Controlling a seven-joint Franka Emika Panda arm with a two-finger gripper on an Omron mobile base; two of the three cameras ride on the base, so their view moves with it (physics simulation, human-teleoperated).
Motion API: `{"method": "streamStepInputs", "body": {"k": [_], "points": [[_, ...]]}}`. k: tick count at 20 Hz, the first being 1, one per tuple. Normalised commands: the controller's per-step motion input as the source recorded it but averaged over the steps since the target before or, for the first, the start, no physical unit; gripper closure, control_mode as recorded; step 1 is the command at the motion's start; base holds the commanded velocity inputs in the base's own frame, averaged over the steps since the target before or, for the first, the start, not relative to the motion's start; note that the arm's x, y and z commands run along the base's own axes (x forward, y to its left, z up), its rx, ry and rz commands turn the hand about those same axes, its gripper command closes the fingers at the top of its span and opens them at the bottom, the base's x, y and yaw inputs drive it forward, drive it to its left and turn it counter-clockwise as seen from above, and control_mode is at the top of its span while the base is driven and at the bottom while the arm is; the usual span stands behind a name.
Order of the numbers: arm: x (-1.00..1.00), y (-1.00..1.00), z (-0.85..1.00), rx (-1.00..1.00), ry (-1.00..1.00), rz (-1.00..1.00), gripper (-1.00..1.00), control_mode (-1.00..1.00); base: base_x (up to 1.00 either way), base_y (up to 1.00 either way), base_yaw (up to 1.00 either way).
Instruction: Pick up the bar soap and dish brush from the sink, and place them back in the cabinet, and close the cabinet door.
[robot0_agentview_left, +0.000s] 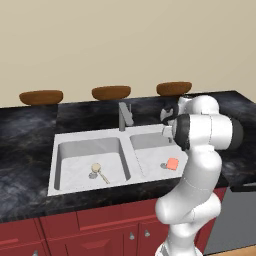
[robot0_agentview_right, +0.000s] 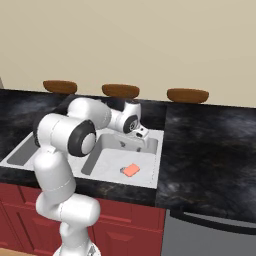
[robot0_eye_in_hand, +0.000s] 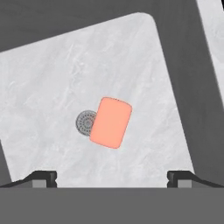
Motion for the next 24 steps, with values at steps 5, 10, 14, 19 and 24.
{"method": "streamStepInputs", "body": {"k": [5, 10, 14, 19, 24], "points": [[0.13, -0.02, -0.22, 0.0, 0.0, 0.0, -1.0, -1.0, 0.0, 0.0, 0.0], [0.0, -0.01, -0.22, 0.0, 0.0, 0.0, -1.0, -1.0, 0.0, 0.0, 0.0], [0.0, 0.0, -0.2, 0.0, 0.0, 0.0, -1.0, -1.0, 0.0, 0.0, 0.0], [0.0, 0.0, -0.2, 0.0, 0.0, 0.0, -1.0, -1.0, 0.0, 0.0, 0.0], [0.0, 0.0, -0.23, 0.0, 0.0, 0.0, -1.0, -1.0, 0.0, 0.0, 0.0]]}}
